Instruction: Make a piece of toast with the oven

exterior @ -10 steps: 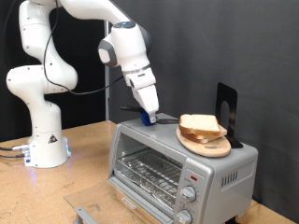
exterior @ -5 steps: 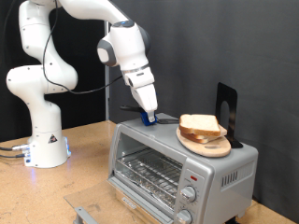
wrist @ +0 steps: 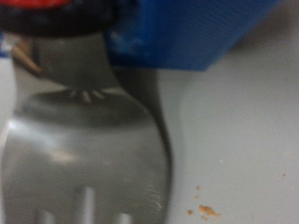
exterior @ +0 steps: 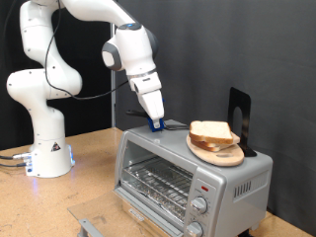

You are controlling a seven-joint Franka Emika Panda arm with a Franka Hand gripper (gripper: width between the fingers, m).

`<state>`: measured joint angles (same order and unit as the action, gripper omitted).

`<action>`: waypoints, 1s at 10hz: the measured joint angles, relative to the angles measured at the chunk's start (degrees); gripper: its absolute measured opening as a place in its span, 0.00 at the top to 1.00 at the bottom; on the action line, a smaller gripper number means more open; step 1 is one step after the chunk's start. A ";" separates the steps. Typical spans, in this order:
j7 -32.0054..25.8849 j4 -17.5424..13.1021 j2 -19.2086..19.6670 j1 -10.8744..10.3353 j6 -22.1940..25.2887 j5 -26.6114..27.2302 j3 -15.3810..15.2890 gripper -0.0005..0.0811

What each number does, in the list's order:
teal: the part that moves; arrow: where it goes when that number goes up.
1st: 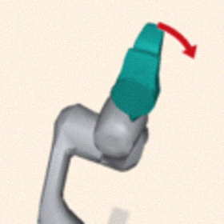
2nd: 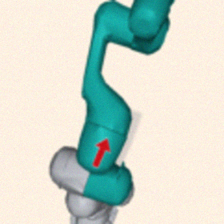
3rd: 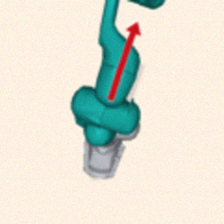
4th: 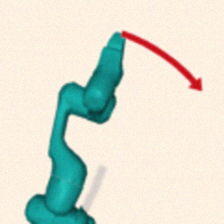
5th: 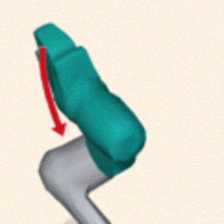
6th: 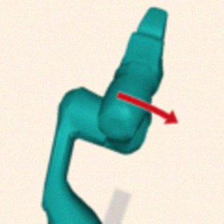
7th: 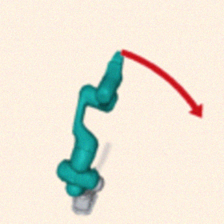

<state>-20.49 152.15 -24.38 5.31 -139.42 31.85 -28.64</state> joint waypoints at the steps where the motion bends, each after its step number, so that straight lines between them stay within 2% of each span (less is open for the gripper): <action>1: 0.32 0.00 -0.01 0.00 0.00 0.00 0.00 0.42; 2: 0.61 0.01 -0.01 0.00 0.00 0.00 0.00 0.45; 7: 1.68 -0.05 -0.35 0.01 0.21 0.46 0.11 0.45; 10: 0.02 -1.20 -4.21 -0.52 5.09 3.61 2.37 0.45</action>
<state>-20.47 150.95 -28.59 4.79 -134.34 35.46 -26.28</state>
